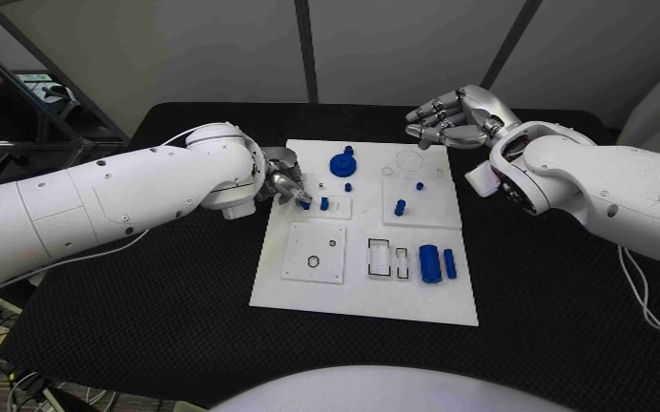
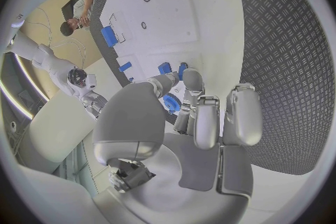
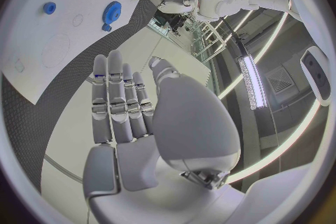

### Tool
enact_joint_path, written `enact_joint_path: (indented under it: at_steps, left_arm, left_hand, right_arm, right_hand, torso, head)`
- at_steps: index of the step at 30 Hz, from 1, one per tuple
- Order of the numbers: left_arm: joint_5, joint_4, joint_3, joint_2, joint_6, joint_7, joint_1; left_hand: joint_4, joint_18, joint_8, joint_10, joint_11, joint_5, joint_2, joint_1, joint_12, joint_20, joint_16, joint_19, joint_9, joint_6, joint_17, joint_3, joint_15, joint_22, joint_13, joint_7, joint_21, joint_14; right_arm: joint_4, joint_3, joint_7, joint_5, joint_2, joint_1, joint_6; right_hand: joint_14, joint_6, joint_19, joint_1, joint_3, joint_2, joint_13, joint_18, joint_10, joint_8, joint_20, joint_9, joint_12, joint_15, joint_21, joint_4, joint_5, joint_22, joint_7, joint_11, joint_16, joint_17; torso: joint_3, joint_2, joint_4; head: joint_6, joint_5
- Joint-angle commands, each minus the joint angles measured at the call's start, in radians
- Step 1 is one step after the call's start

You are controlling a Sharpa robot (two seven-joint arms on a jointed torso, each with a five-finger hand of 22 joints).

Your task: Assemble the parts on the task board

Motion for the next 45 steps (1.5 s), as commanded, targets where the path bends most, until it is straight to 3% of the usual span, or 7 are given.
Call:
enact_joint_path:
  at_steps: [1, 12, 35, 45]
  left_arm:
    - [-0.012, 0.001, -0.002, 0.003, 0.034, -0.006, -0.002]
    - [-0.018, -0.003, -0.002, 0.006, 0.035, -0.006, -0.002]
    - [-0.018, -0.018, -0.003, 0.012, 0.026, -0.005, -0.002]
    - [-0.018, -0.024, -0.003, 0.020, 0.019, -0.005, -0.002]
  left_hand:
    - [-0.132, 0.000, 0.009, 0.007, -0.003, 0.010, 0.000, -0.012, 0.008, 0.001, 0.005, 0.008, 0.004, 0.000, 0.160, 0.138, -0.006, 0.054, 0.005, -0.004, 0.007, 0.075]
    - [-0.121, -0.002, 0.023, 0.025, -0.011, 0.016, -0.012, -0.066, 0.024, -0.003, 0.005, 0.014, 0.012, 0.011, 0.160, 0.132, -0.011, 0.063, 0.021, -0.016, 0.014, 0.076]
    - [-0.056, -0.006, 0.027, 0.038, -0.023, 0.011, -0.037, -0.183, 0.041, -0.013, 0.006, 0.025, 0.004, 0.045, 0.161, 0.017, -0.022, 0.080, 0.034, -0.033, 0.023, 0.076]
    - [-0.038, -0.007, 0.027, 0.040, -0.023, 0.010, -0.034, -0.198, 0.047, -0.014, 0.006, 0.027, 0.000, 0.051, 0.162, -0.019, -0.022, 0.084, 0.039, -0.033, 0.025, 0.076]
  right_arm:
    - [0.001, 0.001, 0.005, -0.001, 0.000, 0.002, 0.005]
    - [0.001, 0.001, 0.004, -0.001, 0.001, 0.002, 0.005]
    - [0.004, 0.001, 0.001, -0.001, -0.003, 0.002, 0.005]
    - [0.004, 0.001, 0.001, -0.001, -0.004, 0.002, 0.004]
  right_hand:
    - [0.010, -0.002, 0.006, -0.004, -0.006, 0.002, -0.001, 0.004, -0.002, -0.004, 0.001, 0.001, -0.003, 0.000, -0.003, 0.000, 0.002, -0.001, 0.007, 0.001, -0.003, 0.000]
    - [0.010, -0.002, 0.006, -0.004, -0.006, 0.002, -0.001, 0.004, -0.002, -0.004, 0.001, 0.001, -0.003, 0.000, -0.003, 0.000, 0.002, -0.001, 0.007, 0.001, -0.003, 0.000]
    - [0.010, -0.002, 0.007, -0.005, -0.007, 0.003, -0.002, 0.004, -0.002, -0.004, 0.002, 0.000, -0.003, 0.000, -0.005, 0.000, 0.003, -0.002, 0.007, 0.002, -0.005, 0.000]
    - [0.010, -0.003, 0.007, -0.006, -0.008, 0.003, -0.003, 0.004, -0.003, -0.005, 0.002, 0.000, -0.003, 0.001, -0.006, 0.000, 0.003, -0.003, 0.007, 0.002, -0.007, 0.000]
  torso:
    - [0.0000, 0.000, 0.0005]
    - [0.0002, 0.000, -0.0007]
    - [0.0000, 0.000, 0.0001]
    - [0.0001, 0.000, -0.0005]
  head:
    - [-0.001, 0.002]
    - [-0.004, 0.001]
    - [-0.007, 0.000]
    - [-0.008, 0.000]
